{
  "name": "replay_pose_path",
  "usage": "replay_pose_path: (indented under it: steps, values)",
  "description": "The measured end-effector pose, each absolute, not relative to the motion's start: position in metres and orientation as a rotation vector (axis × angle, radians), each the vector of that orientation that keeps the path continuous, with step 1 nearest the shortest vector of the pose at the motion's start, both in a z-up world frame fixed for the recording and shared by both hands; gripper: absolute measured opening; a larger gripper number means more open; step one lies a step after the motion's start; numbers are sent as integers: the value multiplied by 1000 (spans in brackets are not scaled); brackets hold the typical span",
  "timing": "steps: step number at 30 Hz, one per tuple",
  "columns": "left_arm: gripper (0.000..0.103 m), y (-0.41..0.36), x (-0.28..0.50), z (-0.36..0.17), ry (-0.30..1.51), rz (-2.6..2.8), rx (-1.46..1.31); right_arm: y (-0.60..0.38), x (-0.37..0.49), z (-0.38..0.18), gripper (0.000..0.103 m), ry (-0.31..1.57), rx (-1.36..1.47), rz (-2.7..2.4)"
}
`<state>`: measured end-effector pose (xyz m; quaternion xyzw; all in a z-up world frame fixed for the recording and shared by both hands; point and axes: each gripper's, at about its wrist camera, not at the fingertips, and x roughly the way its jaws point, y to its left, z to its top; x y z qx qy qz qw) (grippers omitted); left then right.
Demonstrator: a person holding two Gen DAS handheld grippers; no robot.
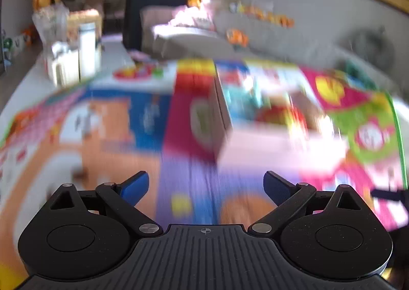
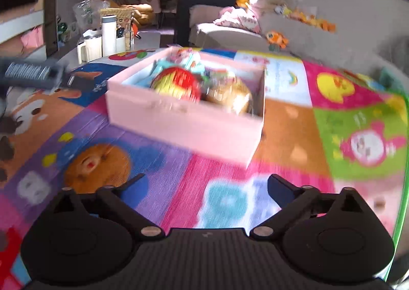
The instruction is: Organize objects
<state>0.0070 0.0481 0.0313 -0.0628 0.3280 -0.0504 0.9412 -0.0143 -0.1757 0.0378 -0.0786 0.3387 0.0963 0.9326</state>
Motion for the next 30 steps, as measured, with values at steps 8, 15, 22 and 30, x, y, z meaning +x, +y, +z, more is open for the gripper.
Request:
replay_pose_path:
  steps: [8, 15, 22, 30]
  values:
    - [100, 11, -1, -5, 686, 29, 23, -194, -18, 11, 103, 780, -15, 60]
    - [101, 8, 6, -5, 685, 71, 2, -194, -1, 4, 103, 719, -11, 33]
    - [100, 6, 8, -6, 685, 60, 9, -192, 4, 3, 103, 699, -13, 47]
    - [101, 5, 10, -6, 685, 55, 8, -191, 10, 3, 103, 699, -19, 55]
